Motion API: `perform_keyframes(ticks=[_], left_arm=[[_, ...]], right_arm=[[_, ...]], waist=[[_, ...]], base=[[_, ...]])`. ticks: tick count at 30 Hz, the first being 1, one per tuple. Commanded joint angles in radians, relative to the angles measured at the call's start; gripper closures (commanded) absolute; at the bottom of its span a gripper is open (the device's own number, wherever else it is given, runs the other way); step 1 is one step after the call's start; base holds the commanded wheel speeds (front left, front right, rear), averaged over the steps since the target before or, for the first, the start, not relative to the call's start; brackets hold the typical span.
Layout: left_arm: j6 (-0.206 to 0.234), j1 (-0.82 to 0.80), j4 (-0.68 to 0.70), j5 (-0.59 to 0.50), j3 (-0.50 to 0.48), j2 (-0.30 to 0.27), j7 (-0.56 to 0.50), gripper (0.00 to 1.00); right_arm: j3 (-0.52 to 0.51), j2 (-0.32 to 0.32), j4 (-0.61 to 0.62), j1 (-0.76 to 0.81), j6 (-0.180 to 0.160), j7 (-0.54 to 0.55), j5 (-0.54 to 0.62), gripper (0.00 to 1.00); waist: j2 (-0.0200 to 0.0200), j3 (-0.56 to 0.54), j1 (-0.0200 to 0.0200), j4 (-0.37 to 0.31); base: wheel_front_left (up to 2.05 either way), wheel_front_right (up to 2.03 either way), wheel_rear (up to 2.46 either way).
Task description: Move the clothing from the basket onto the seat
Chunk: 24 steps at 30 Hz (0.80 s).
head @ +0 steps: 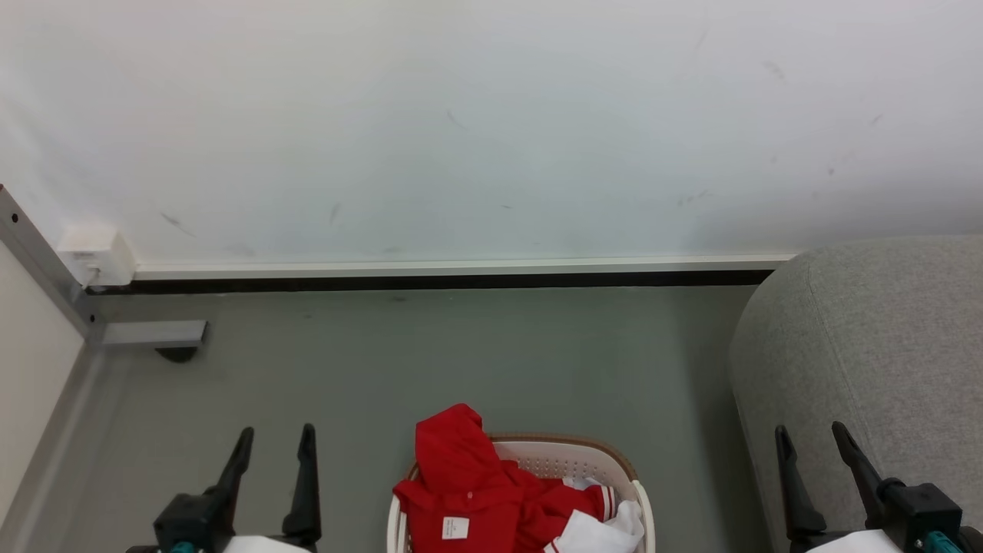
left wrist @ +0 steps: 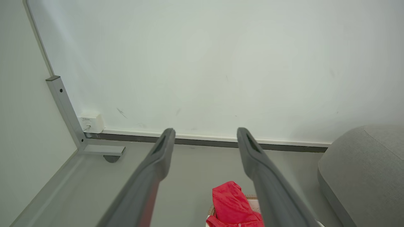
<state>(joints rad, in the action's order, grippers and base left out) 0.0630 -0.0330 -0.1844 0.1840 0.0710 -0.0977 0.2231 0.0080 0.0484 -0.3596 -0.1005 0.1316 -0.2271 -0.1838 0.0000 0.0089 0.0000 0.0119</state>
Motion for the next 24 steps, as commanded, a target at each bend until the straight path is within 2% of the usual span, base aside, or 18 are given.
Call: perform_keyframes(ticks=[1, 18, 24], left_arm=[[-0.002, 0.008, -0.002, -0.033, -0.001, -0.007, 0.013, 0.0], [-0.027, 0.014, -0.022, -0.131, -0.016, 0.017, 0.044, 0.0], [-0.033, 0.01, -0.025, -0.137, -0.024, 0.022, 0.042, 0.0]], right_arm=[[0.002, 0.006, -0.007, -0.014, -0.001, -0.009, 0.02, 0.0], [0.012, 0.005, -0.028, -0.015, -0.002, -0.04, 0.111, 0.0], [0.007, 0.004, -0.025, -0.019, -0.002, -0.039, 0.107, 0.0]], waist=[[0.0, 0.0, 0.0, 0.0], [0.0, 0.005, 0.0, -0.003], [0.0, 0.01, 0.0, -0.009]], base=[[0.0, 0.0, 0.0], [0.0, 0.0, 0.0], [0.0, 0.0, 0.0]])
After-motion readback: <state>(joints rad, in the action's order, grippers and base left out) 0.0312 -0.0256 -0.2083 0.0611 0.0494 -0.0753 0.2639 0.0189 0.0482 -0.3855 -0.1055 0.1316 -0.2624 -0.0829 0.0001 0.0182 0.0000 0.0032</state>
